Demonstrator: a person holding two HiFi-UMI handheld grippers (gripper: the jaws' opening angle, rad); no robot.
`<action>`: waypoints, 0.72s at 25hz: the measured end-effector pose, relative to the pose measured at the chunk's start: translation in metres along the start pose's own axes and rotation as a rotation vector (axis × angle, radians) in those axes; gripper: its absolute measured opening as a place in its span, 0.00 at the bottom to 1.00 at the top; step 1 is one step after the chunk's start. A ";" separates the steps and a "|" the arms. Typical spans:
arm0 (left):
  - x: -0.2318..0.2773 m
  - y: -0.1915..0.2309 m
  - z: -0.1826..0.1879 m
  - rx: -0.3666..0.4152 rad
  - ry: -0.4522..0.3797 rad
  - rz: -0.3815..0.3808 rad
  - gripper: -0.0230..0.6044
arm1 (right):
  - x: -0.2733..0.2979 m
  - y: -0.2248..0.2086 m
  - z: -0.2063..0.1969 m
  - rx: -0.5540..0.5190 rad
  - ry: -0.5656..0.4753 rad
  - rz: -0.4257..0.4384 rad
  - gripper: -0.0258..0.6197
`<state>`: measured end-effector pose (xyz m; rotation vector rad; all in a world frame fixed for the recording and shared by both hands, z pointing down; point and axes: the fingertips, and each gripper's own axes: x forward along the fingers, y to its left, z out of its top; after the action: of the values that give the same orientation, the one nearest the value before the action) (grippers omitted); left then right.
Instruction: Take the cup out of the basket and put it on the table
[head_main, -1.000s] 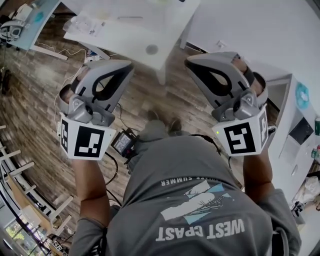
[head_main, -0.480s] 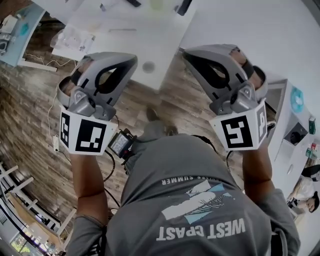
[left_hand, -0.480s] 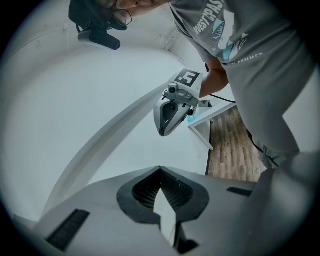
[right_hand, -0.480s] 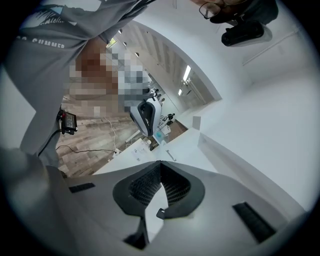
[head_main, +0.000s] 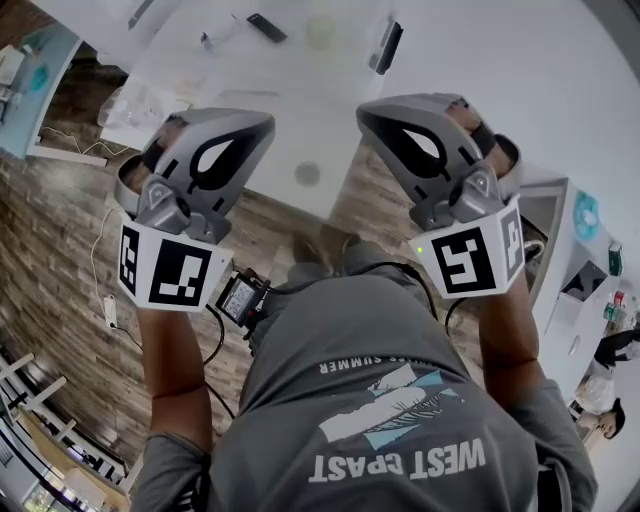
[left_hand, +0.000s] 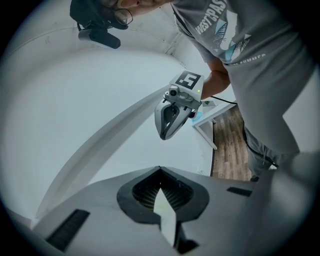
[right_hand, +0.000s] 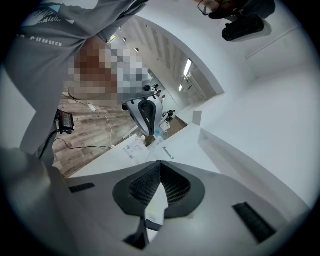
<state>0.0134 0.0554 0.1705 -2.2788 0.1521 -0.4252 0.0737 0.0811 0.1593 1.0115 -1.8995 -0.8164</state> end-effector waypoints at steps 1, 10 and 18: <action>0.003 0.002 -0.002 0.004 0.005 -0.003 0.05 | 0.002 -0.003 -0.003 0.002 0.000 0.000 0.06; 0.030 0.017 -0.022 -0.047 0.041 0.029 0.05 | 0.025 -0.016 -0.033 0.018 -0.029 0.034 0.06; 0.064 0.024 -0.032 -0.061 0.121 0.037 0.05 | 0.040 -0.030 -0.070 0.046 -0.091 0.068 0.06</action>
<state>0.0630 0.0010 0.1894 -2.3070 0.2711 -0.5459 0.1318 0.0208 0.1809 0.9464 -2.0273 -0.7946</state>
